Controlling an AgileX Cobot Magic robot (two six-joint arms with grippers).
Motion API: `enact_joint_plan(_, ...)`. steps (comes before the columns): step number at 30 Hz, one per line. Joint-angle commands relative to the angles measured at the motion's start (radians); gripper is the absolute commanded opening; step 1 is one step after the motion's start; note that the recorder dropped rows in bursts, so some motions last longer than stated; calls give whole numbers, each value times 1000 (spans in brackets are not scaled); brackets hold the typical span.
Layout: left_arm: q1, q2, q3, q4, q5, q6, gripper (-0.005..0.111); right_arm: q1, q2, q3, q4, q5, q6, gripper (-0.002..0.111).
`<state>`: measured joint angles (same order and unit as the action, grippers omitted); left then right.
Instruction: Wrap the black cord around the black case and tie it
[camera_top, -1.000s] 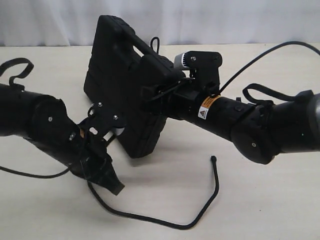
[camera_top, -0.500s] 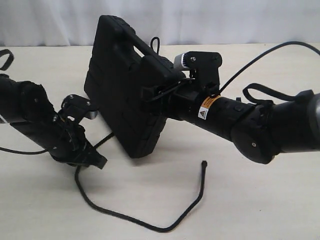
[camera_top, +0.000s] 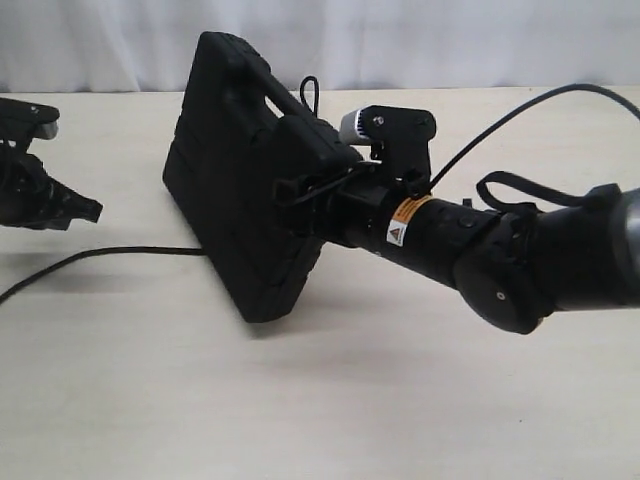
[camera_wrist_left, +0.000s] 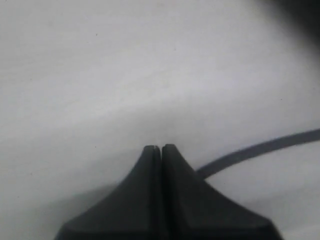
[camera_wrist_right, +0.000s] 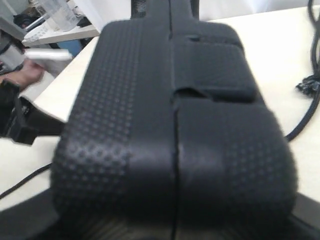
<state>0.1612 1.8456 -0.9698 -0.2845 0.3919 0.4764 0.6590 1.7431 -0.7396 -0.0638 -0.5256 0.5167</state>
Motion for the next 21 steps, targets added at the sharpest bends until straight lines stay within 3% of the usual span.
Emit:
enact_joint_plan(1,0,-3,-82,-9,189,85,0,65,16,3,64,-54,14,5)
enact_joint_plan(8,0,-150,-73,-58,208,126,0,65,76,3,71,-105,102,5)
enact_joint_plan(15,0,-467,101,-98,47,135,0,65,96,-10,-1,-229,216,5)
enact_joint_plan(19,-18,-607,173,-197,60,291,0,77,99,-35,13,-207,222,5)
enact_joint_plan(21,-65,-660,201,-271,91,427,0,87,102,-44,11,-203,222,5)
